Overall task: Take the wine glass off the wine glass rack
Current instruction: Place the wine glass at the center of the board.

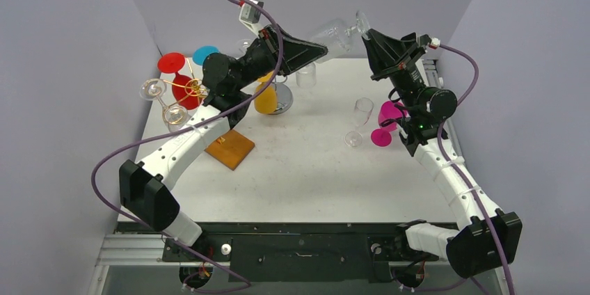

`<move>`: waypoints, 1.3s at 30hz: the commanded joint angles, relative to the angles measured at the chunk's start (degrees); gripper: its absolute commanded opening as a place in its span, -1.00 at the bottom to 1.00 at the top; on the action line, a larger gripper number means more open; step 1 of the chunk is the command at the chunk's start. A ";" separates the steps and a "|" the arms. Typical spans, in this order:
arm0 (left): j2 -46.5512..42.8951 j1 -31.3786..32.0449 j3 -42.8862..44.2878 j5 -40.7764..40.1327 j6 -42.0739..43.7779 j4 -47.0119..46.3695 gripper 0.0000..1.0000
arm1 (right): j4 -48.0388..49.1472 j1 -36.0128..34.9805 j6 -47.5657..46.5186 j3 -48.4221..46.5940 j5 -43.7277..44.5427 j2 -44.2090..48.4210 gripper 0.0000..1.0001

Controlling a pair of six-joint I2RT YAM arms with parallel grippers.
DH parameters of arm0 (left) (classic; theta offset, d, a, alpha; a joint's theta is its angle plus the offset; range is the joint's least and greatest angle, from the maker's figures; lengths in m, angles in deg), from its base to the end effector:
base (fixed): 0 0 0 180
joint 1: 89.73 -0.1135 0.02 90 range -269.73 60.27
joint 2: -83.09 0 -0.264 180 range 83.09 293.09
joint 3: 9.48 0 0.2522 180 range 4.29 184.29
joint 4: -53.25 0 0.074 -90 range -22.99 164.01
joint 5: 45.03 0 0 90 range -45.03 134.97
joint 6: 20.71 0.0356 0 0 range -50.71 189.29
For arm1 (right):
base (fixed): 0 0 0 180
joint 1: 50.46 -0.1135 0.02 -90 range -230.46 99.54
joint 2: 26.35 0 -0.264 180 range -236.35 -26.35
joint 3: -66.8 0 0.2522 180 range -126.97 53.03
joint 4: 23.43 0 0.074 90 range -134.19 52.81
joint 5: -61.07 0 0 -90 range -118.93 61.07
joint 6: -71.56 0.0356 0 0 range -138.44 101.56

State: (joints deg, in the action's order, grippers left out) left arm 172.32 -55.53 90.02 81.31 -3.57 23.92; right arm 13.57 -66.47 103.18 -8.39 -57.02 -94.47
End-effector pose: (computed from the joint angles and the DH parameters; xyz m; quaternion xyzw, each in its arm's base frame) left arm 0.2724 -0.2106 0.4879 0.1323 0.4751 -0.7703 0.4042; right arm 0.2334 0.0844 0.4628 0.1664 0.4068 0.8671 0.2345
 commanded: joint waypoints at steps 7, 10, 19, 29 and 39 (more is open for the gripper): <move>-2.94 3.71 3.59 -0.03 6.58 7.38 -1.00 | -6.06 1.49 -3.48 4.34 -2.89 4.18 -1.00; -3.76 4.69 4.66 -2.60 11.72 14.45 -1.00 | -13.59 2.61 -8.64 4.46 -4.14 6.16 -1.00; -5.51 7.51 11.23 -13.58 25.55 41.17 -1.00 | -51.60 8.53 -40.62 -3.68 -1.03 12.79 0.04; -0.41 15.75 27.12 -34.51 40.22 77.07 -1.00 | -84.36 15.82 -67.69 -17.06 10.09 14.59 0.52; 5.65 21.30 26.53 -45.41 44.26 91.07 -1.00 | -92.32 15.83 -76.56 -26.06 17.20 10.99 0.55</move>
State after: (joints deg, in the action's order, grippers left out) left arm 175.91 -34.88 114.96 41.44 37.41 111.26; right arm -75.39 -50.82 31.93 -31.04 -43.67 -81.99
